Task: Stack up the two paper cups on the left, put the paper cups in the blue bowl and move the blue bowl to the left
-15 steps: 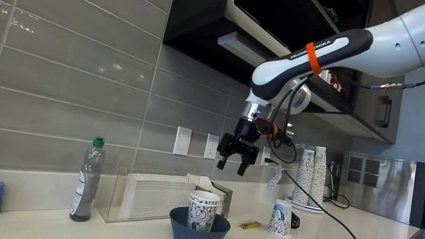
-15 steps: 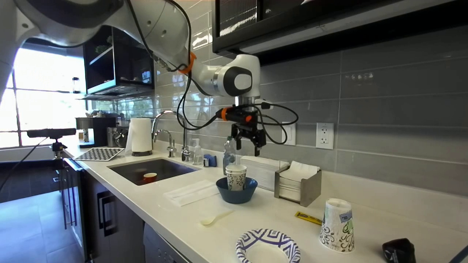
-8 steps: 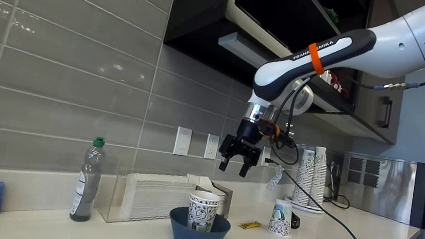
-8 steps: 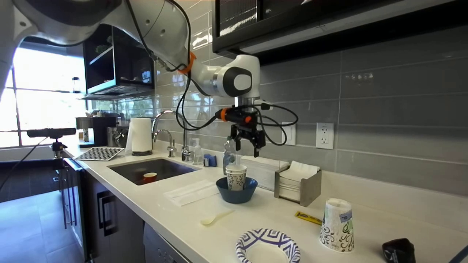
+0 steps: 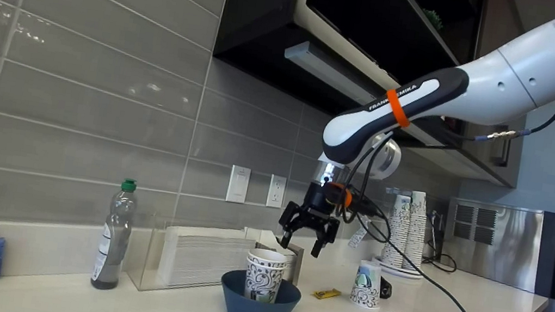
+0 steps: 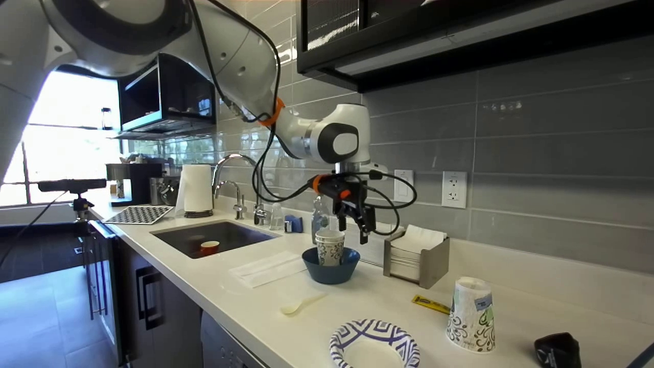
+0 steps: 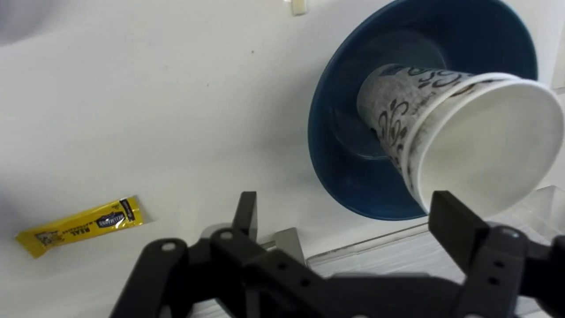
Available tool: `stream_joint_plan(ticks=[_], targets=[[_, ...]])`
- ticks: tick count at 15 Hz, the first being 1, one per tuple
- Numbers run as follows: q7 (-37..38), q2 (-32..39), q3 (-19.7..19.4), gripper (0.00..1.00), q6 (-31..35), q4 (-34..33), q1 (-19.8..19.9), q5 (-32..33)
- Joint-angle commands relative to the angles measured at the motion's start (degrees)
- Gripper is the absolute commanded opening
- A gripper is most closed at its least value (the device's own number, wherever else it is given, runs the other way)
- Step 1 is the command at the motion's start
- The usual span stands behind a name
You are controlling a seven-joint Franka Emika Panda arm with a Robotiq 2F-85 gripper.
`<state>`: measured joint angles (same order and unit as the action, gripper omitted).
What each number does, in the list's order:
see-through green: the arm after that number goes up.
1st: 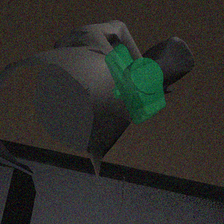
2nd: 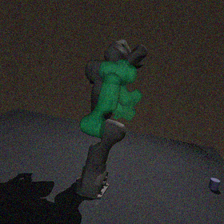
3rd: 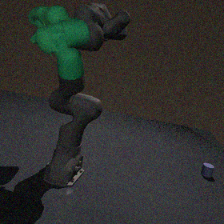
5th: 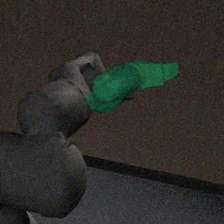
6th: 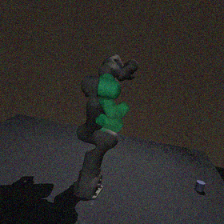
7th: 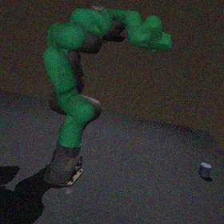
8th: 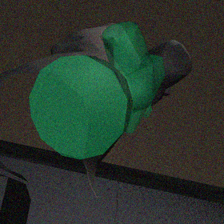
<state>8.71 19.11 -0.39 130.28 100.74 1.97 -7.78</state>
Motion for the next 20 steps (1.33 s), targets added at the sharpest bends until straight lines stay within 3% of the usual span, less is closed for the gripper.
stream_joint_plan(ticks=[1,5,10,15,20], targets=[[4.01,2.50,-0.52,1.00,5.18,1.00,-0.35,-1.98],[7.48,2.61,-1.58,1.00,10.45,2.08,-0.66,-0.91],[3.85,2.78,1.33,1.00,14.67,1.35,-0.71,-3.20],[1.43,2.31,4.29,1.00,11.72,1.44,-0.96,-5.94],[5.18,0.69,1.15,1.00,10.49,2.49,-2.68,-1.06]])
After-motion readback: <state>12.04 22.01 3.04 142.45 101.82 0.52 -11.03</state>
